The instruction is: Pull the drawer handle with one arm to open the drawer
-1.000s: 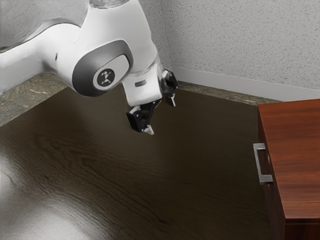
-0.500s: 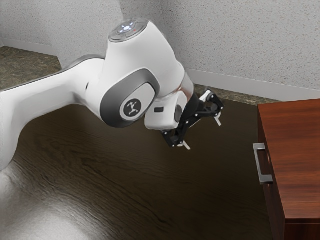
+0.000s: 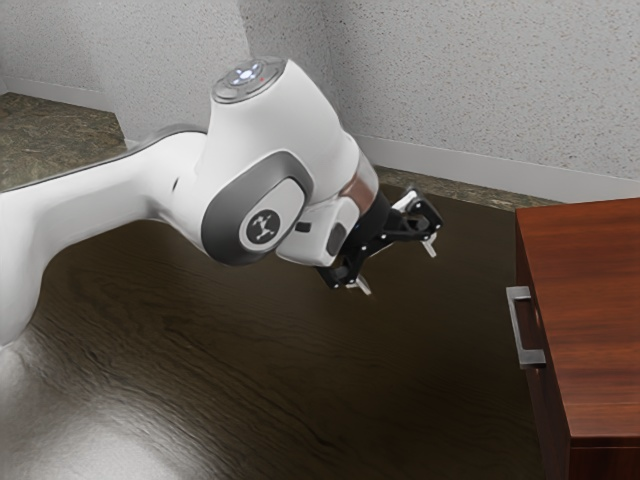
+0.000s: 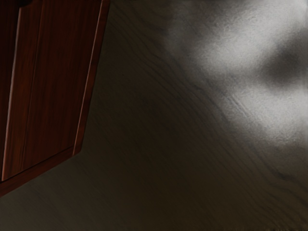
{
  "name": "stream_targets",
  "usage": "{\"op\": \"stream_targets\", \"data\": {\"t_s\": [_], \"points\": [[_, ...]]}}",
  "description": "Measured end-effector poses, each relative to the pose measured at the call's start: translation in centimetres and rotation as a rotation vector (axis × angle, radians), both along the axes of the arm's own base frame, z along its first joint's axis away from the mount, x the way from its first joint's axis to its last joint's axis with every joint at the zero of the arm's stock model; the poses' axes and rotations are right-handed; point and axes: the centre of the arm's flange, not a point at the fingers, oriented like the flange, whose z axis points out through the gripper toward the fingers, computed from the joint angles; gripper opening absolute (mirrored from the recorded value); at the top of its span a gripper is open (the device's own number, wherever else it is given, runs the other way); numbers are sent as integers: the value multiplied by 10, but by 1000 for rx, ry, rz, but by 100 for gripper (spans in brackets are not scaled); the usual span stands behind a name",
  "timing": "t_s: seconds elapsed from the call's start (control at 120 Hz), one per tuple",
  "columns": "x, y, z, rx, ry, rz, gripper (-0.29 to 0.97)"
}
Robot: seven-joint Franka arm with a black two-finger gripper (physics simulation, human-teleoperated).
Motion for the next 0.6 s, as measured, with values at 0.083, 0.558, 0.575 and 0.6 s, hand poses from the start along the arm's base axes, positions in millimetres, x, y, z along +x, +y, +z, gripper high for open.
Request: {"op": "stream_targets", "data": {"t_s": [0.083, 0.558, 0.575, 0.6], "points": [[-1, -3, 1, 9, -4, -28, 68], [-13, -44, 0, 40, -4, -167, 68], [-14, -45, -1, 41, -3, -171, 68], [-16, -47, -1, 41, -2, -176, 68]]}}
